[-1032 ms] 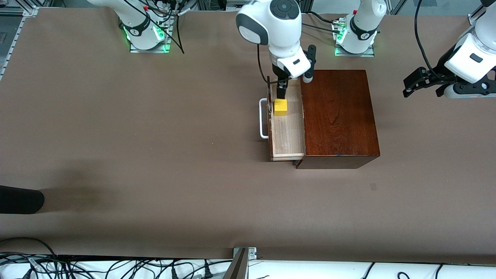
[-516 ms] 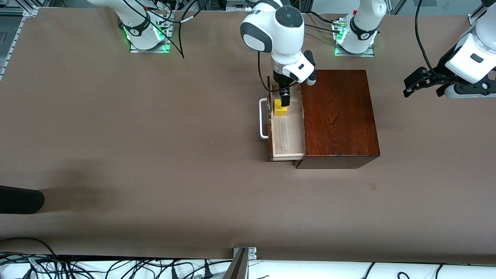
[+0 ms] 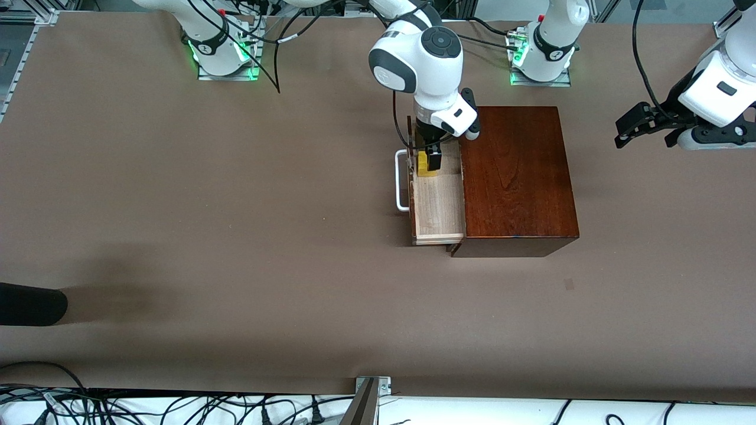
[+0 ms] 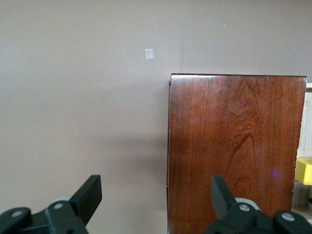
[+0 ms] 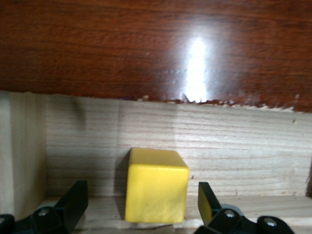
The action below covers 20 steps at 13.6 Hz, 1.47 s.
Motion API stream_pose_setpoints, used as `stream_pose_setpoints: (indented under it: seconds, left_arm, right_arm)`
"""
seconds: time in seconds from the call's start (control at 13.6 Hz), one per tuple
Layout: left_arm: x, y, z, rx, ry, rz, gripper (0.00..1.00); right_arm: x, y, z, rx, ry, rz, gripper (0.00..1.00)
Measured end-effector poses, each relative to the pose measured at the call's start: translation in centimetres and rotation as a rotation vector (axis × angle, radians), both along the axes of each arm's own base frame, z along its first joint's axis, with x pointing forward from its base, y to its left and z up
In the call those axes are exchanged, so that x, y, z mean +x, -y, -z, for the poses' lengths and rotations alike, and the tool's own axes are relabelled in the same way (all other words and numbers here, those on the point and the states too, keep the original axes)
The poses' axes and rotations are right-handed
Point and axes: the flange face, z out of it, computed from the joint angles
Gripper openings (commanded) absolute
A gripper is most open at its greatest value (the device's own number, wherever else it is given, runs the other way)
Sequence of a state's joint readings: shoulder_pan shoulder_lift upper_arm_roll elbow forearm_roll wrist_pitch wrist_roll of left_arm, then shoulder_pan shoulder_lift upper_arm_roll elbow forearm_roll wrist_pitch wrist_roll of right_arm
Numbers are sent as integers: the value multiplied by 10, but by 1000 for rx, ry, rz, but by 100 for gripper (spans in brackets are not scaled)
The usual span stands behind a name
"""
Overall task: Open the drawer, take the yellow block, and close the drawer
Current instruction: 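Close the right gripper on the yellow cube, then lift the cube out with the right gripper while the left gripper returns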
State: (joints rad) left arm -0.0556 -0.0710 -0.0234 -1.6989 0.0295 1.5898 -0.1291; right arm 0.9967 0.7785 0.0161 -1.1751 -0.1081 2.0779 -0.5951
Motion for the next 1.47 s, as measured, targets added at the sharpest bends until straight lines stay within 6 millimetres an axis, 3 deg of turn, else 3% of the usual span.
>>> stream_pose_setpoints:
  seconds: [0.29,0.37,0.52,0.59,0.66,1.18,1.33,1.47]
  left_arm:
    - [0,0,0,0,0,0,100]
    - [0,0,0,0,0,0,100]
    - [0,0,0,0,0,1,100]
    - [0,0,0,0,0,1,100]
    - [0,0,0,0,0,1,100]
    - [0,2,0,0,0,4,100]
    - [0,2,0,0,0,4,100]
    - [0,2,0,0,0,4,100]
  right_arm:
    - [2,-1,14,-4,-1,3,100]
    - [2,-1,18,-6,-3,5,94]
    - [2,-1,20,-9,-2,6,51]
    - [2,-1,20,-14,10,-1,18]
    - [3,-1,20,-21,26,-9,0]
    - [6,-1,6,-36,42,-12,0]
    - [8,-2,-22,-42,42,6,0]
    - [13,2,-68,-17,61,68,0]
